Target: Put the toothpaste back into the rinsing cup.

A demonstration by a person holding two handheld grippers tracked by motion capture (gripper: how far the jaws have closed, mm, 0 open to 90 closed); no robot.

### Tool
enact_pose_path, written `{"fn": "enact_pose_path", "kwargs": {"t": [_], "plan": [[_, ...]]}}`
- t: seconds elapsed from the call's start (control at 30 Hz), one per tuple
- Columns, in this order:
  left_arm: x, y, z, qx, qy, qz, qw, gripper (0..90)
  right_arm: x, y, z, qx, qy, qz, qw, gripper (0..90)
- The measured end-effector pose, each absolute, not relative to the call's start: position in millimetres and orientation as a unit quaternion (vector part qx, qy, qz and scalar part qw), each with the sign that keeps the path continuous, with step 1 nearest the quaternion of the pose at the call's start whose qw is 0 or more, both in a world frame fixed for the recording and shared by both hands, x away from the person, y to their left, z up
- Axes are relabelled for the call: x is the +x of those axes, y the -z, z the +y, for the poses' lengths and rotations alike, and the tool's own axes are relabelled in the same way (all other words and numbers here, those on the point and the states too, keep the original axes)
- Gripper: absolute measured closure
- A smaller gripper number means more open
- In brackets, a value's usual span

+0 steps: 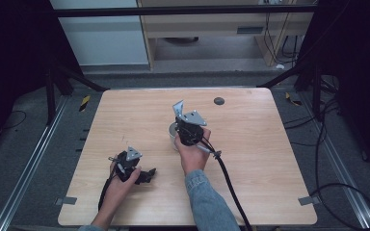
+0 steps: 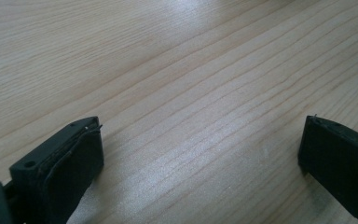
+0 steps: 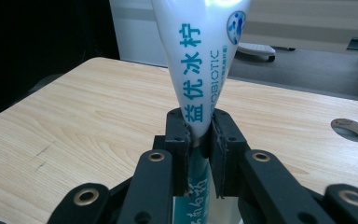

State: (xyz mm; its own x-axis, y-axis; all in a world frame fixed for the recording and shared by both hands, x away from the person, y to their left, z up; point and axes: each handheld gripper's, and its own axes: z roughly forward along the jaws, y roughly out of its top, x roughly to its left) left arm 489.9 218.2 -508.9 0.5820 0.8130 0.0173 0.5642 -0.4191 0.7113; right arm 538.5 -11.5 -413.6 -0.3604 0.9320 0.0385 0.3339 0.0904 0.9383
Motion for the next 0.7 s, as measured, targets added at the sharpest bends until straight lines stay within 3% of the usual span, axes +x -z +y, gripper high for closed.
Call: {"fn": "enact_pose_path", "kwargs": {"t": [0.7], "plan": [[490, 509, 218, 0.822, -0.183, 0.418, 0.339, 0.0, 538, 425, -9, 0.473, -0.477, 0.675, 0.305, 78.4]]}}
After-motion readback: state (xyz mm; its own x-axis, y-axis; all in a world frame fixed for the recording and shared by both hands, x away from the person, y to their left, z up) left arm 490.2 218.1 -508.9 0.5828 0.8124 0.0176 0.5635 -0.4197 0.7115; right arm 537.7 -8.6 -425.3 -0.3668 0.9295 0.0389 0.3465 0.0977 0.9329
